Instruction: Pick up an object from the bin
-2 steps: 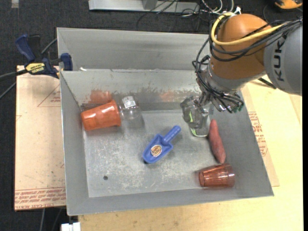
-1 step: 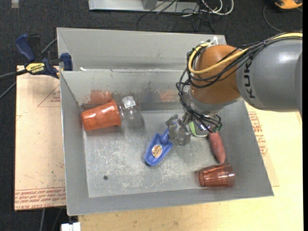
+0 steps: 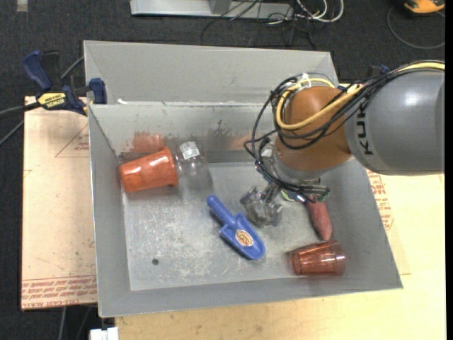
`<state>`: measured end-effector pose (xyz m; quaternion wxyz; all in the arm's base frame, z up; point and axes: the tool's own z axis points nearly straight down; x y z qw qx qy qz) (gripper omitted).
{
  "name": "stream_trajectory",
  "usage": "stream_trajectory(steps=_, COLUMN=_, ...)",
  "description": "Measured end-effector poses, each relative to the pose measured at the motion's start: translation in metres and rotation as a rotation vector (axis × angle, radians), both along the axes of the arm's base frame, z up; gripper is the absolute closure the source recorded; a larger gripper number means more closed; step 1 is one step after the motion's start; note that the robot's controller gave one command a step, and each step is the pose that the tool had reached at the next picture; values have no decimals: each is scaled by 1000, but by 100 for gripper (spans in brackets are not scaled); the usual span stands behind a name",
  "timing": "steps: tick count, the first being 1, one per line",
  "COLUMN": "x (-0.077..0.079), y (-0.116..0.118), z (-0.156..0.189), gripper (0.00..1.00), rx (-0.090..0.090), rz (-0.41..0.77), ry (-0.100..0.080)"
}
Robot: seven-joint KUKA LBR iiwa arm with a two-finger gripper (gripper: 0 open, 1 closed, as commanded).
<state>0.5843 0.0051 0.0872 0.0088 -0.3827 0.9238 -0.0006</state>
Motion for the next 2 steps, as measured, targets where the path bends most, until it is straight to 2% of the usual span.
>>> stream_trajectory(steps=1, x=27, y=23, z=-8, gripper=0, rx=5, rz=-114, ry=2)
stream_trajectory(steps=2, x=27, y=22, z=-8, gripper=0, rx=5, rz=-115, ry=2)
